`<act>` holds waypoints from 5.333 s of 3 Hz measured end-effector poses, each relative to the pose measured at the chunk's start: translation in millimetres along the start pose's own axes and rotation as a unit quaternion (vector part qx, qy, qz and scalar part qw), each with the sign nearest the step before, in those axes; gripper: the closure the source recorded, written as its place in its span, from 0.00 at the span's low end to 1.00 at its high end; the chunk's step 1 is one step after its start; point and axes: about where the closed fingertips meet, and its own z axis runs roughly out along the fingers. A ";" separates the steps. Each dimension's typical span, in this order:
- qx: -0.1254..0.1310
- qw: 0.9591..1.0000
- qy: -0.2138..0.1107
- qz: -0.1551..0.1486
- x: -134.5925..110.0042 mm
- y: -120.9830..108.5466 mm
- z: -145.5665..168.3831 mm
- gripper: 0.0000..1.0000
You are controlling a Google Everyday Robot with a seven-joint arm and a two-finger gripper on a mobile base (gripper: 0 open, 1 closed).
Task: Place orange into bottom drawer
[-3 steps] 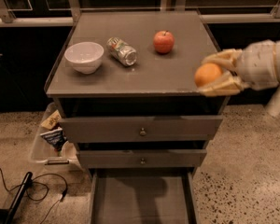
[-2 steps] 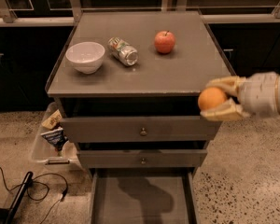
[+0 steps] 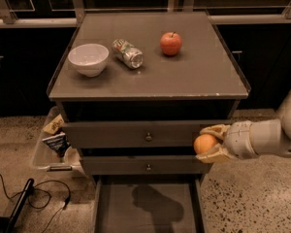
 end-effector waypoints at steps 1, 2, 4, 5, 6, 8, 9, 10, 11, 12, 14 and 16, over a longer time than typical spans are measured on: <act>0.000 1.000 0.000 0.000 0.0 0.0 0.1 1.00; -0.040 0.999 0.009 0.012 13.3 19.5 35.8 1.00; -0.131 0.989 0.046 0.045 90.9 116.0 173.8 1.00; -0.133 0.989 0.054 0.043 126.0 146.7 224.1 1.00; -0.125 0.989 0.067 0.048 162.2 152.4 263.6 1.00; -0.107 0.986 0.093 0.092 224.2 135.3 278.1 1.00; -0.113 0.984 0.097 0.096 227.8 138.5 287.9 1.00; -0.120 0.981 0.087 0.124 252.1 137.8 314.3 1.00; -0.094 0.984 0.064 0.137 276.2 120.1 345.9 1.00; -0.061 0.988 0.035 0.136 289.0 103.8 363.6 1.00; -0.015 0.993 -0.008 0.113 302.3 94.8 394.6 1.00; -0.009 0.998 -0.008 0.068 307.4 106.5 429.9 1.00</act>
Offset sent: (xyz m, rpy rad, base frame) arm -0.0115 0.0444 -0.0927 -0.0013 0.1936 0.0816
